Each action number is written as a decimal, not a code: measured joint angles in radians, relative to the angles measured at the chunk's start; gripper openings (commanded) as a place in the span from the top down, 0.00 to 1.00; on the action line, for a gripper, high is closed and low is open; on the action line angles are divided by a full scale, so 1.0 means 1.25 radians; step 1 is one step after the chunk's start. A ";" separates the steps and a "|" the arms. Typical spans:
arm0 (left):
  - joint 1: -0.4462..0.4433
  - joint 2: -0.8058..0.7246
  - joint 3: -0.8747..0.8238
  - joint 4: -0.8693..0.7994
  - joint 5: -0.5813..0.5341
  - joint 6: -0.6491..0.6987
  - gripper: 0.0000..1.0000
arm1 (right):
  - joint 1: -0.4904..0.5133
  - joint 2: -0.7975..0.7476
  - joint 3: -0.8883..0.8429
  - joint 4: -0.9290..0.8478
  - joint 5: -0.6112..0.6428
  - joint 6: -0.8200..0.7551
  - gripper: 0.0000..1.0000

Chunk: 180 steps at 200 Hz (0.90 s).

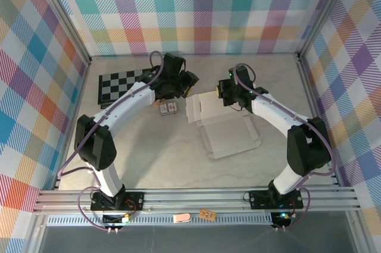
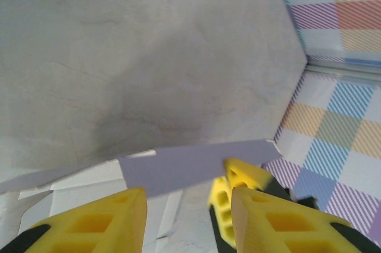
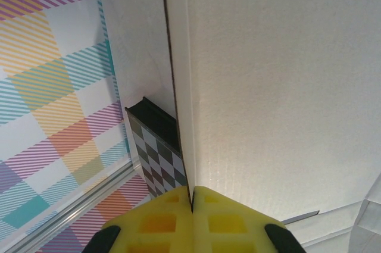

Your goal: Fold the paper box

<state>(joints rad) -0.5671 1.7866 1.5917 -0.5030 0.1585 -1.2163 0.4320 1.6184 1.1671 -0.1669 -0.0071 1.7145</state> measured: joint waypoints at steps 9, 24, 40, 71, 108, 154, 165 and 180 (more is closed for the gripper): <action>0.000 0.009 0.000 0.000 0.000 -0.007 0.59 | 0.000 -0.002 0.000 0.000 0.000 0.001 1.00; 0.000 0.020 0.000 0.007 0.001 -0.018 0.60 | 0.000 -0.004 0.000 0.000 0.000 0.002 1.00; -0.001 0.028 0.000 0.015 0.007 -0.022 0.61 | 0.000 -0.004 0.000 0.000 0.000 0.002 1.00; -0.007 0.034 0.000 0.024 0.010 -0.031 0.64 | 0.000 -0.005 0.000 0.000 0.000 0.002 1.00; -0.016 0.034 0.000 0.030 0.012 -0.040 0.65 | -0.001 -0.005 0.000 0.002 0.001 0.004 1.00; -0.035 0.034 0.000 0.030 0.020 -0.045 0.65 | -0.001 -0.007 0.000 0.007 0.003 0.005 1.00; -0.038 0.034 0.000 0.031 0.022 -0.049 0.65 | -0.001 -0.009 0.000 0.007 0.003 0.005 1.00; -0.041 0.035 0.000 0.031 0.025 -0.055 0.65 | -0.001 -0.012 0.000 0.007 0.003 0.005 1.00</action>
<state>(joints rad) -0.6178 1.8301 1.5917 -0.4641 0.1902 -1.2854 0.4305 1.6035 1.1667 -0.1581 -0.0029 1.7214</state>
